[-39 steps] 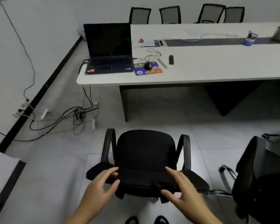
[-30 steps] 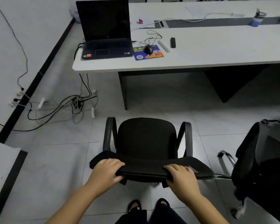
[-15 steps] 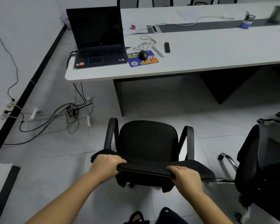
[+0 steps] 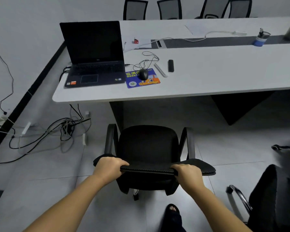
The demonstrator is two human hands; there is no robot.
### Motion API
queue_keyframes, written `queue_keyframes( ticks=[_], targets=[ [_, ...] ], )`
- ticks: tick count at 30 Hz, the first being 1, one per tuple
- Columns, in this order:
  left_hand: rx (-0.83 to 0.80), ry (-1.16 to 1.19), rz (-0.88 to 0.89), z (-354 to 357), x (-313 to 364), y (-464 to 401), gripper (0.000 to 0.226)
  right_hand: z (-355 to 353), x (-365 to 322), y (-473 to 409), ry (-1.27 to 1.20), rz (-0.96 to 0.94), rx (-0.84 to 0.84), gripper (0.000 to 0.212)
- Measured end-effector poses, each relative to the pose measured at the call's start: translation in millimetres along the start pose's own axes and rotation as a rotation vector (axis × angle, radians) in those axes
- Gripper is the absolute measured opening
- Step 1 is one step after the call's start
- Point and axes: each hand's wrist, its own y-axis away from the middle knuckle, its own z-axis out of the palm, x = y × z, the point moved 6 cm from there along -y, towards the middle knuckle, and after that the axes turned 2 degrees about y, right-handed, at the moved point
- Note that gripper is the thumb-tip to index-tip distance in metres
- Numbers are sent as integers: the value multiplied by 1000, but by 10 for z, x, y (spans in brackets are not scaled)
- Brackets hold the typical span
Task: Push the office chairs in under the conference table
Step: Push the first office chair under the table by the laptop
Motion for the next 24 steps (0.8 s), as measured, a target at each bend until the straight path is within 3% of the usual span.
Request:
queue_keyframes(
  ticks=[8, 11, 19, 24],
  targets=[
    [25, 4, -14, -24, 15, -876, 14, -202, 489, -830, -6, -77, 39, 24],
    [41, 5, -4, -10, -19, -1124, 22, -241, 591, -1068, 32, -82, 37, 21],
    [-30, -9, 39, 131, -272, -1735, 17, -301, 762, -1642, 94, -62, 4, 44],
    [-80, -92, 57, 137, -337, -2289, 10, -460, 988, -2111, 156, -44, 67, 40]
  ],
)
